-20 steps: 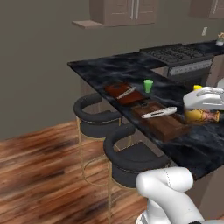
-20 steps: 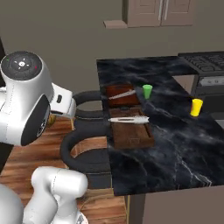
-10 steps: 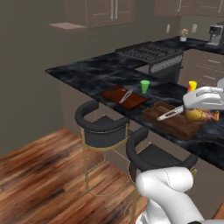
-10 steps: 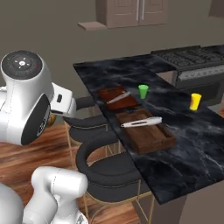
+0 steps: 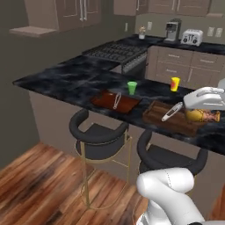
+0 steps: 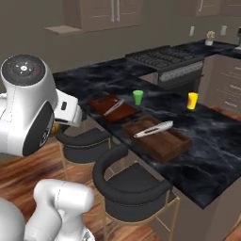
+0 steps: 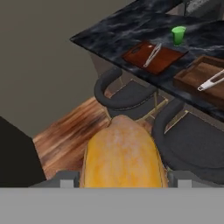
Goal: Gather the mushroom and carrot from the fridge and place them on a tray on the dining counter. Then gather the chicken drumsticks from the fridge and place them on the other tray.
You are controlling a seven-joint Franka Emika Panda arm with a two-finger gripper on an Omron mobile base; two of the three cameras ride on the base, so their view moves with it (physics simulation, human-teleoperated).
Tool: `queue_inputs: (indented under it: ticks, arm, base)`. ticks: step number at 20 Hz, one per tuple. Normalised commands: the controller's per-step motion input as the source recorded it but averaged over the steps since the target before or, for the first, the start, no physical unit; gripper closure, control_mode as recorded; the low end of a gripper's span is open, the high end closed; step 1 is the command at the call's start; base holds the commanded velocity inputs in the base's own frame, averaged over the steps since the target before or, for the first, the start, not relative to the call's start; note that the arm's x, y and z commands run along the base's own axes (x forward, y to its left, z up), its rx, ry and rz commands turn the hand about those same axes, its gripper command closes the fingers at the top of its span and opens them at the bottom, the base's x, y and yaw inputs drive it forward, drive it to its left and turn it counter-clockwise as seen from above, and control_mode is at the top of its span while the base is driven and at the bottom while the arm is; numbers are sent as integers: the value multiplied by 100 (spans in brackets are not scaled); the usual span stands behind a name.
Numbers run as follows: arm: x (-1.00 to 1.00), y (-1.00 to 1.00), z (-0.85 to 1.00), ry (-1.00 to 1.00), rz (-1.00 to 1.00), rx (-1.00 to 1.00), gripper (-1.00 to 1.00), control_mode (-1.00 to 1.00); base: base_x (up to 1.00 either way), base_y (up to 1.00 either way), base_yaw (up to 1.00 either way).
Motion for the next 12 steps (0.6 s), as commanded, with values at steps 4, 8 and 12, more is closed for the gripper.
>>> queue_inputs:
  ticks: [4, 8, 12]
  arm:
    - [0, 0, 0, 0, 0, 0, 100, 100]
    - [0, 0, 0, 0, 0, 0, 100, 100]
    - [0, 0, 0, 0, 0, 0, 100, 100]
  base:
    - [25, 85, -47]
    - [31, 87, -45]
    - [34, 89, -45]
